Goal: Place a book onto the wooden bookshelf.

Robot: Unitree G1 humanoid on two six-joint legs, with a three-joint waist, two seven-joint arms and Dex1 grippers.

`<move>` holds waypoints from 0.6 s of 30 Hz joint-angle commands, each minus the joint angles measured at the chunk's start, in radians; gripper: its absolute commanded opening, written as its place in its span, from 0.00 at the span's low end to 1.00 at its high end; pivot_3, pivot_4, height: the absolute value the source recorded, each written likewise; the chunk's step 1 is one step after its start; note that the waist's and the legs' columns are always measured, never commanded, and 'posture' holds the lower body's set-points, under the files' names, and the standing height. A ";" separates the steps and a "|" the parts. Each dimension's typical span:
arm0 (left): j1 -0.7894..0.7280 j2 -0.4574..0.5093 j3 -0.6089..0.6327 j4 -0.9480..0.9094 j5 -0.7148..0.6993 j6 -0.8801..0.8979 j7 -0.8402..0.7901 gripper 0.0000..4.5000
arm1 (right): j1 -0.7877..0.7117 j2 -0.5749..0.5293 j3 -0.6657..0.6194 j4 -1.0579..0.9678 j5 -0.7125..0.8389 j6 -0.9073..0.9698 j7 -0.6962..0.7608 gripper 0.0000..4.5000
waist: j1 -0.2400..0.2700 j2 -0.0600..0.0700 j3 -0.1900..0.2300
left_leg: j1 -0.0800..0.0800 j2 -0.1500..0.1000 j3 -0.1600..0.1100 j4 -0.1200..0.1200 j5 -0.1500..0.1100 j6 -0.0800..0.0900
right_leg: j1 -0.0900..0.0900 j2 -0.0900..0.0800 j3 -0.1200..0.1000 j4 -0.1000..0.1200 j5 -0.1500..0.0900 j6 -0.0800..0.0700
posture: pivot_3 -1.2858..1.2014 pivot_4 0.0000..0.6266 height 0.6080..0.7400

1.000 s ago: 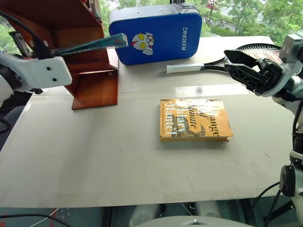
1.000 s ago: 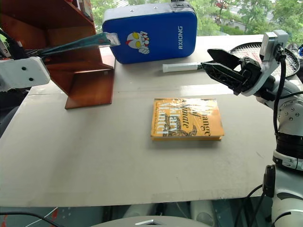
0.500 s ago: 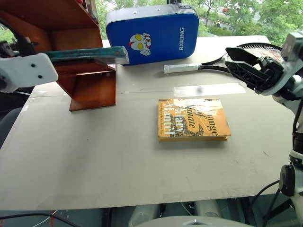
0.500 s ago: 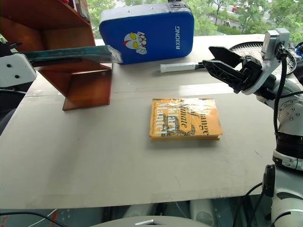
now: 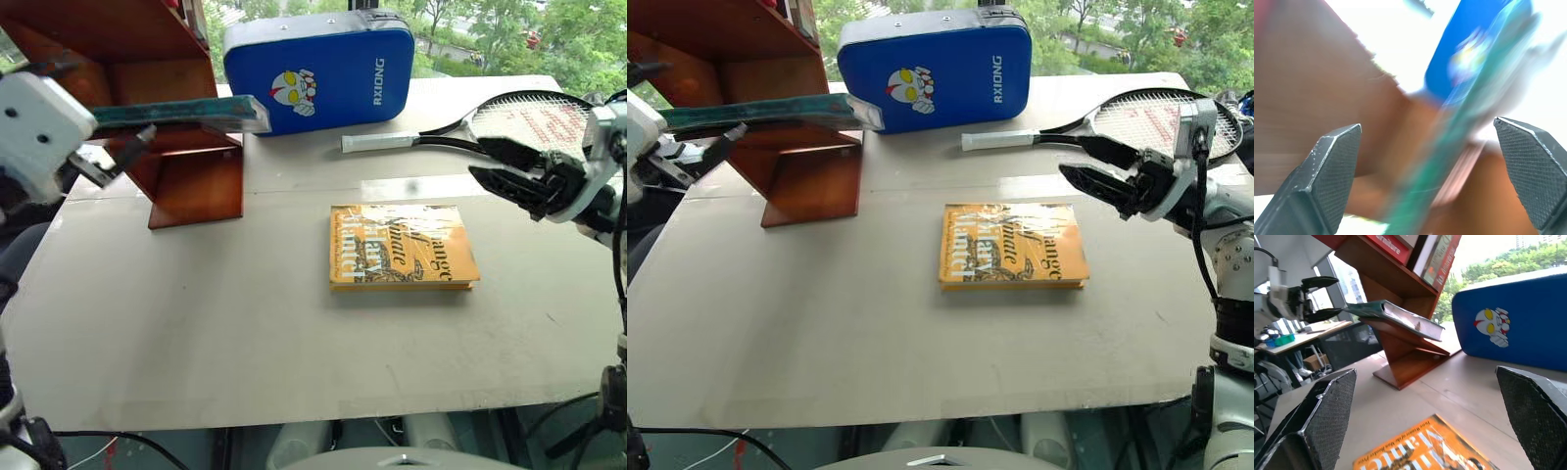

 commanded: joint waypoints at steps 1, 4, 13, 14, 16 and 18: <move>0.150 -0.072 0.021 -0.148 -0.249 0.191 -0.041 0.99 | 0.094 -0.037 0.005 0.005 -0.105 -0.119 0.069 1.00 | -0.001 0.000 0.000 | 0.000 0.000 0.000 0.000 0.000 0.000 | 0.000 0.000 0.000 0.001 0.000 0.000 | 0.52 0.24 1.00; 0.313 -0.153 -0.088 -0.203 -0.225 0.193 0.011 0.99 | 0.186 -0.021 0.008 0.073 -0.244 -0.332 0.084 1.00 | -0.002 0.000 0.000 | 0.002 0.000 0.001 0.000 0.000 0.000 | 0.000 0.001 0.001 0.002 0.000 -0.001 | 0.52 0.24 1.00; 0.409 -0.448 -0.392 -0.036 -0.094 0.006 0.191 0.99 | 0.460 0.049 -0.004 0.154 -0.373 -0.534 0.051 1.00 | 0.034 0.003 -0.004 | 0.020 0.001 0.001 -0.001 -0.001 -0.003 | 0.018 0.002 0.001 0.001 0.003 -0.004 | 0.52 0.24 1.00; 0.424 -0.455 -0.407 -0.012 -0.067 -0.028 0.197 0.99 | 0.483 0.057 -0.002 0.149 -0.373 -0.541 0.051 1.00 | 0.033 0.003 -0.004 | 0.020 0.001 0.001 -0.001 -0.001 -0.002 | 0.018 0.002 0.001 0.001 0.003 -0.004 | 0.52 0.24 1.00; 0.444 -0.457 -0.434 0.036 -0.016 -0.086 0.215 0.99 | 0.517 0.070 0.002 0.133 -0.373 -0.546 0.047 1.00 | 0.028 0.004 -0.004 | 0.020 0.002 0.002 -0.001 0.000 -0.001 | 0.018 0.002 0.002 0.001 0.003 -0.004 | 0.52 0.24 1.00; 0.462 -0.459 -0.454 0.066 0.022 -0.144 0.224 0.99 | 0.537 0.078 0.005 0.122 -0.376 -0.558 0.042 1.00 | 0.026 0.004 -0.005 | 0.020 0.002 0.002 -0.002 0.000 -0.002 | 0.017 0.003 0.002 0.001 0.003 -0.004 | 0.52 0.24 1.00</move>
